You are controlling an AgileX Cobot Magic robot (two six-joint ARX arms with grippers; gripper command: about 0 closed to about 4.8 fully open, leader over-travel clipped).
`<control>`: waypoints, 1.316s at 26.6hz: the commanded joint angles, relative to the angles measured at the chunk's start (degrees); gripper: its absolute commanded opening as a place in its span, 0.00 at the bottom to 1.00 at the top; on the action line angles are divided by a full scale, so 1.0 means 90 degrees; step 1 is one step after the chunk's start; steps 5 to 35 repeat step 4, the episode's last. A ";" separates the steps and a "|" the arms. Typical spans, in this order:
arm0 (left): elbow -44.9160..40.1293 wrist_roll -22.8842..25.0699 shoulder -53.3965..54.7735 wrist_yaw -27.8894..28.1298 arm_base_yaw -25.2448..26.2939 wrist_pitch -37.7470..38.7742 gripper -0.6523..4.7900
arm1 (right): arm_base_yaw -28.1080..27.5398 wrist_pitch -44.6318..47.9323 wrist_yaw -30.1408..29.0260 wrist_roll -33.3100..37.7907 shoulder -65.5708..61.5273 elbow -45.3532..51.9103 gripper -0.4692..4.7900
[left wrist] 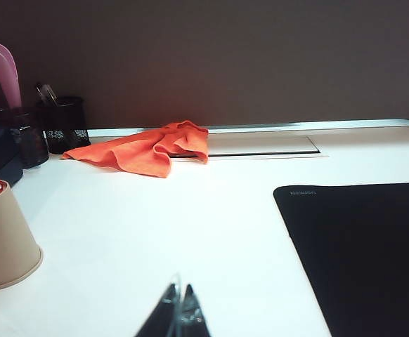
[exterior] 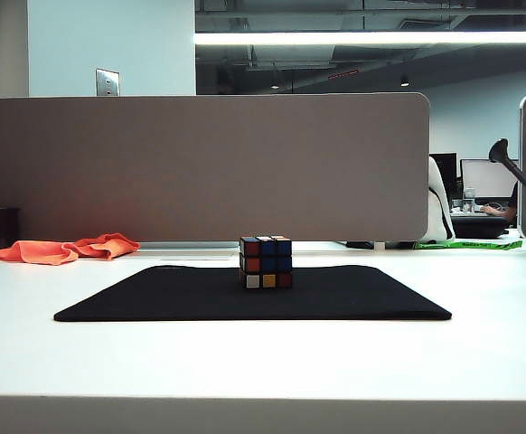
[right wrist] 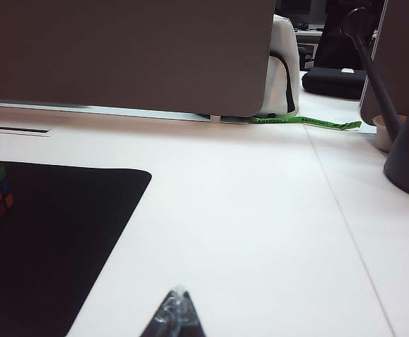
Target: Pick up the cube on the right side of the mouse pad, then place it in the center of the mouse pad.
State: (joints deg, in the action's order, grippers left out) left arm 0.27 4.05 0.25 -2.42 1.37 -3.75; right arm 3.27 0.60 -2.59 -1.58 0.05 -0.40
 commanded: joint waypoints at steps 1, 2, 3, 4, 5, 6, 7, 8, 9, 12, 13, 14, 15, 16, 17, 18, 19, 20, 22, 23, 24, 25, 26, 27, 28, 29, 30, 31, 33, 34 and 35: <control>0.0019 -0.0022 0.0005 0.0005 -0.0002 -0.0063 0.11 | 0.0007 0.0102 0.0032 0.0007 0.0007 0.0007 0.08; 0.0019 -0.0019 0.0005 0.0005 -0.0002 -0.0063 0.11 | 0.0007 0.0102 0.0032 0.0007 0.0007 0.0007 0.08; 0.0019 -0.0019 0.0005 0.0005 -0.0002 -0.0063 0.11 | 0.0007 0.0100 0.0032 0.0007 0.0007 0.0007 0.08; 0.0019 -0.0019 0.0005 0.0005 -0.0002 -0.0063 0.11 | 0.0007 0.0102 0.0032 0.0007 0.0007 0.0007 0.08; 0.0019 -0.0019 0.0005 0.0005 -0.0002 -0.0063 0.11 | 0.0007 0.0102 0.0032 0.0007 0.0007 0.0007 0.08; 0.0019 -0.0019 0.0005 0.0005 -0.0002 -0.0063 0.11 | 0.0007 0.0102 0.0032 0.0007 0.0007 0.0007 0.08; 0.0019 -0.0019 0.0005 0.0005 -0.0002 -0.0063 0.11 | 0.0007 0.0102 0.0032 0.0007 0.0007 0.0007 0.08; 0.0019 -0.0019 0.0005 0.0005 -0.0002 -0.0063 0.11 | 0.0007 0.0102 0.0032 0.0007 0.0007 0.0007 0.08; 0.0019 -0.0019 0.0005 0.0005 -0.0002 -0.0063 0.11 | 0.0007 0.0102 0.0032 0.0007 0.0007 0.0007 0.08; 0.0019 -0.0019 0.0005 0.0005 -0.0002 -0.0063 0.11 | 0.0007 0.0102 0.0032 0.0007 0.0007 0.0007 0.08; 0.0019 -0.0019 0.0005 0.0005 -0.0002 -0.0063 0.11 | 0.0007 0.0102 0.0032 0.0007 0.0007 0.0007 0.08; 0.0019 -0.0019 0.0005 0.0005 -0.0002 -0.0063 0.11 | 0.0007 0.0102 0.0032 0.0007 0.0007 0.0007 0.08; 0.0019 -0.0019 0.0005 0.0005 -0.0002 -0.0063 0.11 | 0.0007 0.0102 0.0032 0.0007 0.0007 0.0007 0.08; 0.0019 -0.0019 0.0005 0.0005 -0.0002 -0.0063 0.11 | 0.0007 0.0102 0.0032 0.0007 0.0007 0.0007 0.08; 0.0019 -0.0019 0.0005 0.0005 -0.0002 -0.0063 0.11 | 0.0007 0.0102 0.0032 0.0007 0.0007 0.0007 0.08; 0.0019 -0.0019 0.0005 0.0005 -0.0002 -0.0063 0.11 | 0.0007 0.0102 0.0032 0.0007 0.0007 0.0007 0.08; 0.0019 -0.0019 0.0005 0.0005 -0.0002 -0.0063 0.11 | 0.0007 0.0102 0.0032 0.0007 0.0007 0.0007 0.08; 0.0019 -0.0019 0.0005 0.0005 -0.0002 -0.0063 0.11 | 0.0007 0.0102 0.0032 0.0007 0.0007 0.0007 0.08; 0.0019 -0.0019 0.0005 0.0005 -0.0002 -0.0063 0.11 | 0.0007 0.0102 0.0032 0.0007 0.0007 0.0007 0.08; 0.0019 -0.0019 0.0005 0.0005 -0.0002 -0.0063 0.11 | 0.0007 0.0102 0.0032 0.0007 0.0007 0.0007 0.08; 0.0019 -0.0019 0.0005 0.0005 -0.0002 -0.0063 0.11 | 0.0007 0.0102 0.0032 0.0007 0.0007 0.0007 0.08; 0.0019 -0.0019 0.0005 0.0005 -0.0002 -0.0063 0.11 | 0.0007 0.0102 0.0032 0.0007 0.0007 0.0007 0.08; 0.0019 -0.0019 0.0005 0.0005 -0.0002 -0.0063 0.11 | 0.0007 0.0102 0.0032 0.0007 0.0007 0.0007 0.08; 0.0019 -0.0019 0.0005 0.0005 -0.0002 -0.0063 0.11 | 0.0007 0.0102 0.0032 0.0007 0.0007 0.0007 0.08; 0.0019 -0.0019 0.0005 0.0005 -0.0002 -0.0063 0.11 | 0.0007 0.0102 0.0032 0.0007 0.0007 0.0007 0.08; 0.0019 -0.0019 0.0005 0.0005 -0.0002 -0.0063 0.11 | 0.0007 0.0102 0.0032 0.0007 0.0007 0.0007 0.08; 0.0019 -0.0019 0.0005 0.0005 -0.0002 -0.0063 0.11 | 0.0007 0.0102 0.0032 0.0007 0.0007 0.0007 0.08; 0.0019 -0.0019 0.0005 0.0005 -0.0002 -0.0063 0.11 | 0.0007 0.0102 0.0032 0.0007 0.0007 0.0007 0.08; 0.0019 -0.0019 0.0005 0.0005 -0.0002 -0.0063 0.11 | 0.0007 0.0102 0.0032 0.0007 0.0007 0.0007 0.08; 0.0019 -0.0019 0.0005 0.0005 -0.0002 -0.0063 0.11 | 0.0007 0.0102 0.0032 0.0007 0.0007 0.0007 0.08; 0.0019 -0.0019 0.0005 0.0005 -0.0002 -0.0063 0.11 | 0.0007 0.0102 0.0032 0.0007 0.0007 0.0007 0.08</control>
